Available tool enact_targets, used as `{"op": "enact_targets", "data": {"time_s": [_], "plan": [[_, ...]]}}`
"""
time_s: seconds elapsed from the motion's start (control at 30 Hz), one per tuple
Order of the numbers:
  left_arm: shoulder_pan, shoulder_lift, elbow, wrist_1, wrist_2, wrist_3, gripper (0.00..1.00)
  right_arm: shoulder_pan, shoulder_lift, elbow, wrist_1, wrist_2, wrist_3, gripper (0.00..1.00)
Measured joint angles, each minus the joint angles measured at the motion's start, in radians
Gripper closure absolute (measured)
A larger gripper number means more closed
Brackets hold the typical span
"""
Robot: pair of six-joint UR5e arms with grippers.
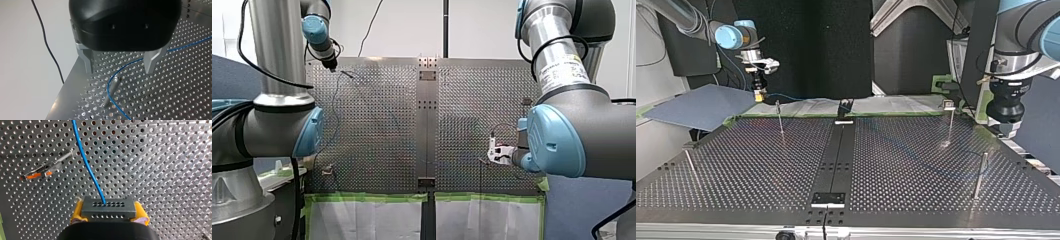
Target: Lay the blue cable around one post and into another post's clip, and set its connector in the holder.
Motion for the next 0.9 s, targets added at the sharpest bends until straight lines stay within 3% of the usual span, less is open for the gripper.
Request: {"op": "enact_targets", "data": {"time_s": [0.57,0.9], "plan": [[0.0,0.0,-0.004,0.004,0.001,0.0,0.0,0.0,0.0,0.0,0.004,0.0,-0.001,1.0],[-0.023,0.009,-0.072,0.078,0.072,0.026,0.0,0.01,0.0,0.0,0.021,0.002,-0.003,1.0]]}}
